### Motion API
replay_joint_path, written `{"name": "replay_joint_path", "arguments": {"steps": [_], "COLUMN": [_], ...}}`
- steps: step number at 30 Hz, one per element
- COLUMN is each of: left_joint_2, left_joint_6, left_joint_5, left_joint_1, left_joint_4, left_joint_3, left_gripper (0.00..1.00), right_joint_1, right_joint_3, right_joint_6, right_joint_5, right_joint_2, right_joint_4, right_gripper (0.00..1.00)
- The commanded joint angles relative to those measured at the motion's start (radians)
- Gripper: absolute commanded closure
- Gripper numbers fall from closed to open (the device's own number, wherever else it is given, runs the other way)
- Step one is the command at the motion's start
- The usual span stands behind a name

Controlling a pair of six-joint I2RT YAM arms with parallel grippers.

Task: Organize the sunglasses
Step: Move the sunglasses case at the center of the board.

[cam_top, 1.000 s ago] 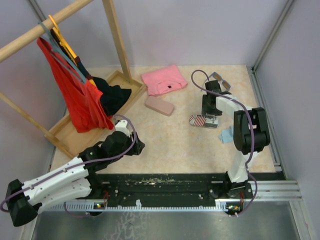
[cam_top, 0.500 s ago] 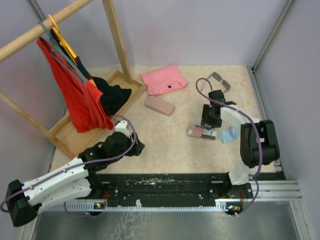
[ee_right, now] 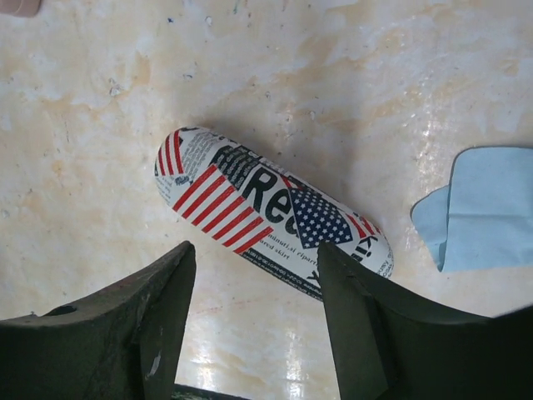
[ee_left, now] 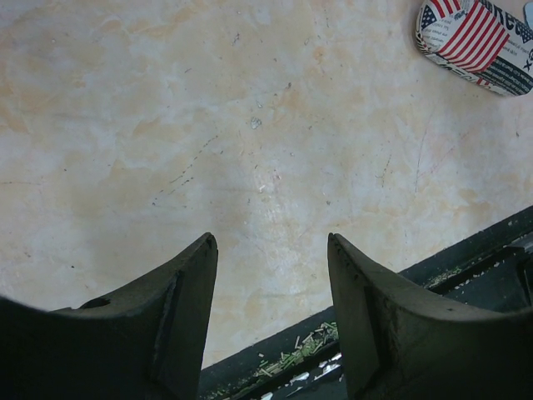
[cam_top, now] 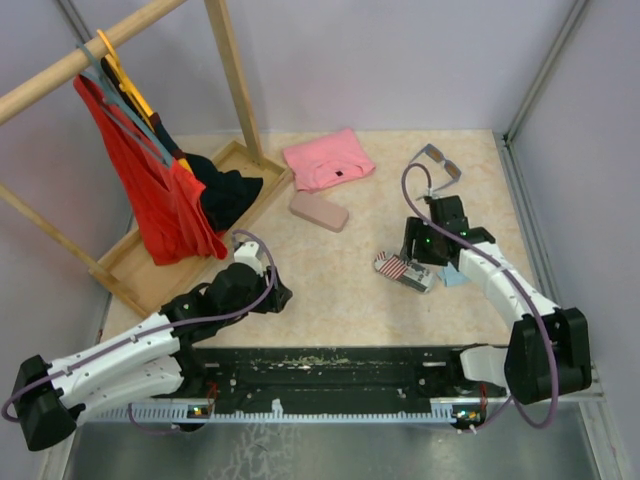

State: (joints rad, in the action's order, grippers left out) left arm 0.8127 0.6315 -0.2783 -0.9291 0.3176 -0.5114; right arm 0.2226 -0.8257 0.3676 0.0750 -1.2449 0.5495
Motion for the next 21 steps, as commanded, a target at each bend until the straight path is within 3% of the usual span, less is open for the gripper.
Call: {"name": "replay_joint_path", "arguments": {"steps": [1, 5, 7, 11, 21], "left_joint_2": [-0.003, -0.013, -0.023, -0.046, -0.075], "left_joint_6": [0.006, 0.007, 0.007, 0.003, -0.012], "left_joint_5": [0.013, 0.011, 0.008, -0.003, -0.015], "left_joint_1": [-0.001, -0.001, -0.002, -0.001, -0.001], "left_joint_4": [-0.032, -0.029, -0.019, -0.006, 0.016], "left_joint_3": [0.009, 0.007, 0.004, 0.008, -0.002], "left_gripper": [0.38, 0.38, 0.38, 0.38, 0.37], "right_joint_1": [0.053, 0.096, 0.141, 0.217, 0.224], "right_joint_3": [-0.04, -0.077, -0.106, -0.175, -0.232], "right_joint_6": [-0.172, -0.331, -0.43, -0.582, -0.733], "right_joint_5": [-0.009, 0.021, 0.02, -0.076, -0.129], "right_joint_2": [0.035, 0.026, 0.006, -0.083, -0.243], "right_joint_4": [0.005, -0.045, -0.029, 0.07, 0.134], "right_gripper": [0.36, 0.16, 0.11, 0.08, 0.07]}}
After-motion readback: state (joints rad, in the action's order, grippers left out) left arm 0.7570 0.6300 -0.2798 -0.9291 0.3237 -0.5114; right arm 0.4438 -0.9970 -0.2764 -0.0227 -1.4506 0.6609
